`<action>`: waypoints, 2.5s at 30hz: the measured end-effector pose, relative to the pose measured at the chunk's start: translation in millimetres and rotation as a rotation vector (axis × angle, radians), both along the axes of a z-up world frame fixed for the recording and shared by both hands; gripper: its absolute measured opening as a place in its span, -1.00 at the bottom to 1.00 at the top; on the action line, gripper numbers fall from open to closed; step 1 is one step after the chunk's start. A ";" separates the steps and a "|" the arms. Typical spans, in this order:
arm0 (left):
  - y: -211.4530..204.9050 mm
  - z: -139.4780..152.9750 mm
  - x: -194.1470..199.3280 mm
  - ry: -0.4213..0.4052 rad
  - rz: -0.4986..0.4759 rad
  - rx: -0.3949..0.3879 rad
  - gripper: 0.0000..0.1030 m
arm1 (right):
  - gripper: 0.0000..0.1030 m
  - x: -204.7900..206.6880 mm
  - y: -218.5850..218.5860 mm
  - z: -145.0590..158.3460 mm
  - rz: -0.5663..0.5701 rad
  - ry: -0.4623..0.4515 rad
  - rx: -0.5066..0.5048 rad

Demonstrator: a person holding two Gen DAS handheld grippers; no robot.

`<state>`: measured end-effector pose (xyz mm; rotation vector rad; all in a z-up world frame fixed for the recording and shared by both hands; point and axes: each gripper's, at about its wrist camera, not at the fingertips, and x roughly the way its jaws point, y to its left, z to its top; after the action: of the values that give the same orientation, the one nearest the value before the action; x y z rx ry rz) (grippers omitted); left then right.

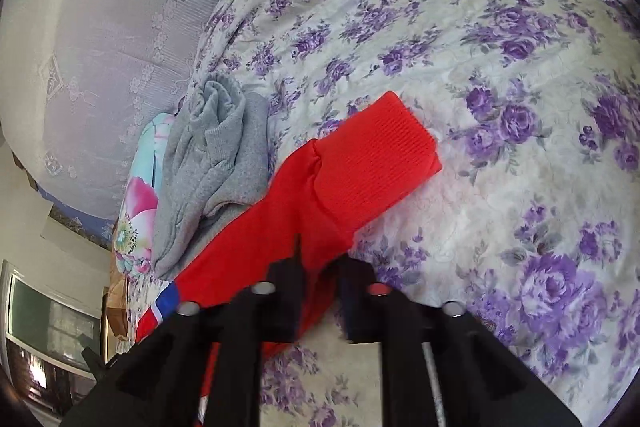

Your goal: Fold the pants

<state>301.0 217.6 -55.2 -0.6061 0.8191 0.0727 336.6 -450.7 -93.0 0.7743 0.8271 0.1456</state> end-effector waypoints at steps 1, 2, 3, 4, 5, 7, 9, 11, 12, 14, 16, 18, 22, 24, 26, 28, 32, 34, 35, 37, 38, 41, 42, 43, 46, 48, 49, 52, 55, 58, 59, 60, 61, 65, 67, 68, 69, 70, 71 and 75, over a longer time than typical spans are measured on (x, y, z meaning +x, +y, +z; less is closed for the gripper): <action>0.3 1.9 -0.7 -0.003 -0.005 -0.008 -0.64 | -0.89 -8.6 -2.1 5.8 -0.011 -0.024 -0.006; -0.3 4.4 -1.5 -0.010 -0.017 -0.020 -0.64 | -0.89 -20.2 -4.6 14.3 -0.013 -0.050 -0.020; -2.3 8.0 -1.9 -0.020 -0.036 -0.030 -0.64 | -0.90 -32.9 -5.6 23.5 -0.009 -0.078 -0.035; -5.4 11.6 -1.7 -0.028 -0.053 -0.028 -0.64 | -0.90 -46.5 -7.9 32.1 -0.010 -0.102 -0.049; -9.4 14.8 -0.7 -0.034 -0.067 -0.015 -0.64 | -0.90 -61.4 -11.4 38.6 -0.017 -0.117 -0.053; -17.8 13.7 5.1 -0.022 -0.093 0.006 -0.63 | -0.89 -81.6 -21.7 37.3 -0.024 -0.099 -0.056; -21.6 1.3 15.1 0.022 -0.106 0.009 -0.55 | -0.84 -85.4 -30.6 14.5 -0.035 -0.010 -0.076; -16.0 -10.3 20.4 0.050 -0.101 -0.042 -0.41 | -0.83 -80.6 -36.2 -22.1 -0.023 0.115 -0.038; -9.3 -11.6 19.7 0.048 -0.099 -0.090 -0.39 | -0.82 -86.5 -42.3 -26.2 -0.050 0.080 0.018; 0.6 -11.3 13.7 0.044 -0.081 -0.145 -0.31 | -0.63 -91.9 -44.3 -17.8 -0.054 0.087 0.037; 4.6 -3.2 1.1 0.029 -0.049 -0.133 -0.31 | -0.26 -106.6 -43.8 -0.4 -0.098 0.055 -0.009; 2.3 11.8 -15.3 -0.014 -0.039 -0.083 -0.31 | -0.24 -124.6 -39.9 20.4 -0.135 0.016 -0.092; -17.4 37.0 -43.2 -0.080 -0.103 -0.012 -0.28 | -0.24 -146.3 -11.0 61.1 -0.105 -0.107 -0.219; -36.8 44.8 -54.4 -0.098 -0.176 0.032 -0.24 | -0.24 -146.9 19.1 74.5 -0.016 -0.162 -0.224; -53.6 44.3 -59.4 -0.092 -0.242 0.064 -0.11 | -0.21 -139.7 58.6 82.1 0.107 -0.193 -0.211; -62.4 33.5 -57.2 -0.065 -0.263 0.072 -0.10 | -0.18 -125.8 104.9 82.9 0.236 -0.211 -0.181; -61.1 0.4 -45.8 0.008 -0.223 0.101 -0.15 | -0.15 -94.7 193.7 68.1 0.433 -0.195 -0.128; -61.4 0.9 -45.7 -0.005 -0.221 0.114 -0.14 | -0.14 -79.2 229.6 50.1 0.513 -0.155 -0.123; -62.1 1.8 -45.4 -0.004 -0.221 0.123 -0.14 | -0.14 -73.8 242.7 39.4 0.527 -0.124 -0.124; -63.8 2.2 -45.1 -0.001 -0.226 0.144 -0.14 | -0.14 -61.6 258.6 9.8 0.557 -0.031 -0.129; -63.9 3.6 -45.0 0.000 -0.228 0.144 -0.13 | -0.18 -56.7 259.8 -4.2 0.564 0.006 -0.123; -57.2 16.8 -44.2 -0.009 -0.232 0.114 0.19 | -0.36 -55.9 245.6 -8.5 0.566 0.011 -0.040; -52.8 23.6 -42.1 -0.019 -0.214 0.119 0.32 | -0.34 -55.3 240.8 -6.9 0.555 0.027 -0.015; -46.6 31.5 -38.7 -0.034 -0.182 0.138 0.49 | -0.31 -58.2 235.7 -2.3 0.533 0.028 -0.014; -25.9 46.7 -22.5 -0.063 -0.147 0.138 0.55 | -0.17 -66.7 225.0 22.0 0.547 -0.065 -0.080; -15.6 43.5 -7.0 -0.053 -0.171 0.098 0.56 | -0.08 -67.6 213.8 41.1 0.541 -0.137 -0.147; -12.1 38.6 -0.4 -0.045 -0.182 0.082 0.56 | -0.02 -67.0 205.6 48.4 0.529 -0.163 -0.166; -6.8 15.0 13.4 -0.023 -0.199 0.042 0.56 | 0.25 -63.7 177.0 58.7 0.465 -0.200 -0.166; -8.3 -2.6 19.2 0.019 -0.231 0.005 0.56 | 0.46 -56.4 156.3 59.2 0.402 -0.191 -0.171; -11.5 -4.9 21.3 0.008 -0.282 -0.021 0.56 | 0.58 -42.8 144.7 59.4 0.385 -0.182 -0.176; -14.1 -5.7 22.1 0.005 -0.302 -0.025 0.56 | 0.58 -35.2 143.9 59.2 0.396 -0.168 -0.185; -16.6 -6.5 22.7 0.004 -0.318 -0.023 0.56 | 0.58 -27.8 143.5 59.3 0.407 -0.157 -0.203; -19.4 -7.0 23.0 0.003 -0.331 -0.014 0.56 | 0.58 -20.7 144.1 59.9 0.420 -0.148 -0.229; -26.0 -8.5 24.3 -0.009 -0.368 0.000 -0.10 | 0.58 4.1 161.0 61.1 0.537 -0.151 -0.363; -26.4 -9.4 25.1 -0.019 -0.383 -0.016 -0.26 | 0.58 10.6 170.9 59.3 0.599 -0.157 -0.446; -25.7 -9.0 25.1 -0.023 -0.382 -0.018 -0.26 | 0.58 13.5 174.6 57.8 0.624 -0.160 -0.477; -25.4 -9.3 25.4 -0.024 -0.383 -0.022 -0.26 | 0.58 16.6 176.6 56.1 0.646 -0.166 -0.502; -25.0 -10.0 25.9 -0.025 -0.383 -0.027 -0.26 | 0.58 18.8 179.4 53.4 0.670 -0.169 -0.518; -24.3 -10.7 26.4 -0.026 -0.383 -0.034 -0.26 | 0.57 22.4 180.9 50.5 0.693 -0.169 -0.539; -20.8 -14.2 28.3 -0.026 -0.384 -0.071 -0.26 | 0.37 33.7 188.6 41.3 0.792 -0.186 -0.616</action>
<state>329.4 196.8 -69.3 -0.5060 0.9033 -0.3142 370.3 -262.1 -51.7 -0.1747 0.8969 0.6236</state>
